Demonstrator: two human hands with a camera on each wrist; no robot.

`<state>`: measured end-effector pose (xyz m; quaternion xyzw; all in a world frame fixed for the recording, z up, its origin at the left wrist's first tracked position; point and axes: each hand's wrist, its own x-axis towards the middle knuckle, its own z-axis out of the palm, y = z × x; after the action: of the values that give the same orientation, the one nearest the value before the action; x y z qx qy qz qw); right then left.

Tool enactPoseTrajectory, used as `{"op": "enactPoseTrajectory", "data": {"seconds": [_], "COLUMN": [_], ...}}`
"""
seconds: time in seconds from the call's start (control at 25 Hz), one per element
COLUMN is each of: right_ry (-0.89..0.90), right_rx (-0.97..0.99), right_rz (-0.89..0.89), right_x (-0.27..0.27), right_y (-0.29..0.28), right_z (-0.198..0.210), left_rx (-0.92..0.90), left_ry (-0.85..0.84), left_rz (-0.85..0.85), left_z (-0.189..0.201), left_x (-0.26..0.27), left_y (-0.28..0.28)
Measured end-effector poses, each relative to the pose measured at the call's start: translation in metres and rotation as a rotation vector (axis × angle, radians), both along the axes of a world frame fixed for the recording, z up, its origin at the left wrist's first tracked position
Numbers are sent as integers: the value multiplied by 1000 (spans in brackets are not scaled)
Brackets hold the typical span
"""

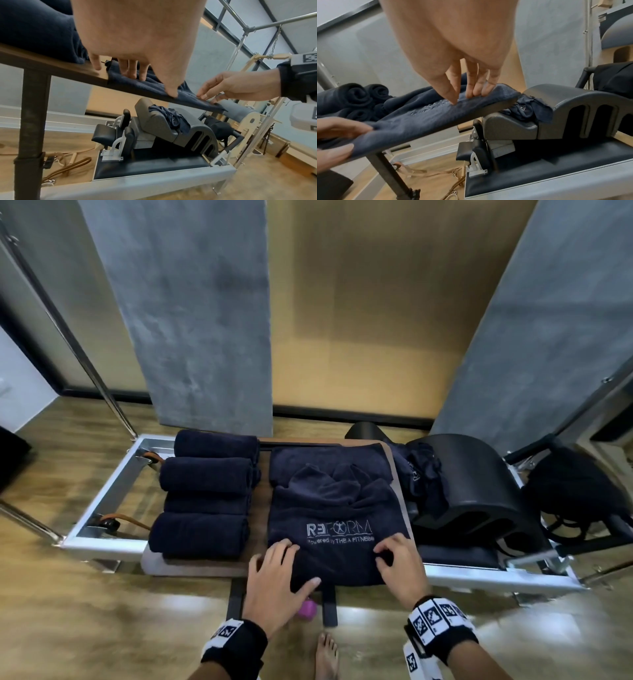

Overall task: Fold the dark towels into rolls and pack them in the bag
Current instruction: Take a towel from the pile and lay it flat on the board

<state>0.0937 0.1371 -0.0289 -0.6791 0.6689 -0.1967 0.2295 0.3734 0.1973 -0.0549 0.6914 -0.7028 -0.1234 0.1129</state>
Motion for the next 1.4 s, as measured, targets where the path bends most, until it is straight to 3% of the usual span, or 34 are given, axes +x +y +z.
{"op": "enactPoseTrajectory", "data": {"seconds": [0.16,0.44,0.68,0.8,0.96,1.16,1.4], "right_ry": [36,157,-30,-230,-333,-227,-121], "right_rx": [-12,-49,-216,-311,-371,-312,-125], "right_rz": [51,154,11,-111,-215,-204,-173], "right_x": [0,-4,-11,-24,-40,-39,-31], "right_y": [25,47,25,-11,-84,-175,-266], "right_z": [-9,-10,12,34,68,83,70], "left_rx": [27,-185,-343,-413,-410,-450,-335], "left_ry": [-72,237,570,643,695,668,618], "left_rz": [-68,7,129,214,345,461,658], "left_z": [-4,10,49,69,91,102,87], "left_x": [13,34,31,28,21,11,5], "left_y": [11,17,-13,-43,-99,-173,-257]}}
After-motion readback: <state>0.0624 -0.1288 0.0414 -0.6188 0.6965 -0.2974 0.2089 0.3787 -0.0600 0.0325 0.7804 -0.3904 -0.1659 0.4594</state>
